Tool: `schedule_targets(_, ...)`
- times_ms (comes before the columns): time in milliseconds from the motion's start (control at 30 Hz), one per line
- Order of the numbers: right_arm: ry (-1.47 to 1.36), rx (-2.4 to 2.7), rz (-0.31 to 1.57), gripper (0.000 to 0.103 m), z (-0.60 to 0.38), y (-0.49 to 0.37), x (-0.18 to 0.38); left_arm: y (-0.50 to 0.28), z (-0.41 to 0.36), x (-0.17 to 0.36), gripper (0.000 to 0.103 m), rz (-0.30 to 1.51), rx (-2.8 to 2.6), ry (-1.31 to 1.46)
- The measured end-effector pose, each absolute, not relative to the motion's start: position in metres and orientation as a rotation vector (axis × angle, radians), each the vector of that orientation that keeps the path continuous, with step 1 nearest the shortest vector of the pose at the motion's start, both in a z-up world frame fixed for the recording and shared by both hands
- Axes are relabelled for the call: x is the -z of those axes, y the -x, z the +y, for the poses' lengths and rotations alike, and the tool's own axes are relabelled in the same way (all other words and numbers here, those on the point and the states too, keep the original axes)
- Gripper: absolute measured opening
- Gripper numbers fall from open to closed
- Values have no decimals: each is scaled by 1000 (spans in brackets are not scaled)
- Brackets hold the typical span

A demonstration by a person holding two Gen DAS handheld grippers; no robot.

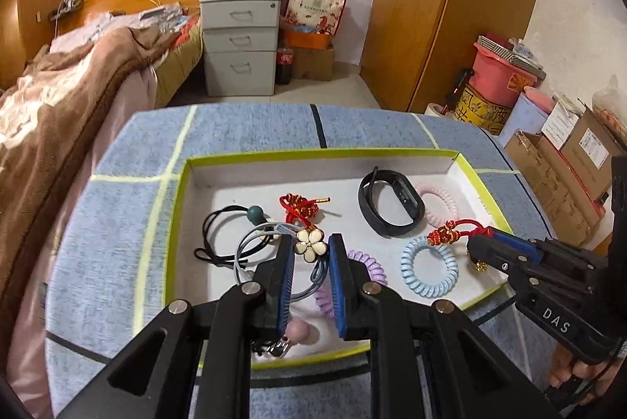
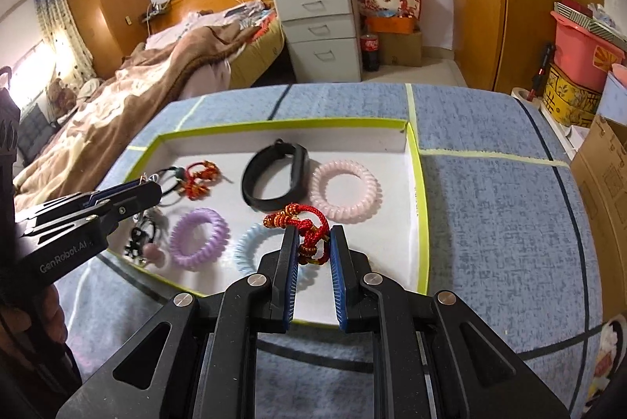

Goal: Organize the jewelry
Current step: 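Carry the red beaded tie and gray flower tie over the green box, then lower both ties into the box and open both grippers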

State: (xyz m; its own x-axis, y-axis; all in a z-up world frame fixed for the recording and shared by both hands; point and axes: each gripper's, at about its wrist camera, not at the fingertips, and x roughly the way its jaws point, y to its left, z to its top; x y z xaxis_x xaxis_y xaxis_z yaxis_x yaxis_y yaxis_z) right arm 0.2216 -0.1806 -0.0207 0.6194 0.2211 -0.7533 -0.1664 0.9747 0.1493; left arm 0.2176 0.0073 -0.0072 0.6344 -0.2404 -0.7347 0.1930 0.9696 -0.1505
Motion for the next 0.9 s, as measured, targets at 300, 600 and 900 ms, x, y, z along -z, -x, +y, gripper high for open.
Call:
schedule_targets(300, -46, -197, 900, 16, -186, -226, 29, -222, 6, 20, 19, 888, 242, 69)
schedule_targets(600, -25, -183, 902, 23, -186, -225, 27, -220, 2, 17, 38, 886, 216, 47)
schedule_targets(900, -39, -187, 884, 43, -187, -219, 22, -210, 5, 12, 44, 873, 191, 32)
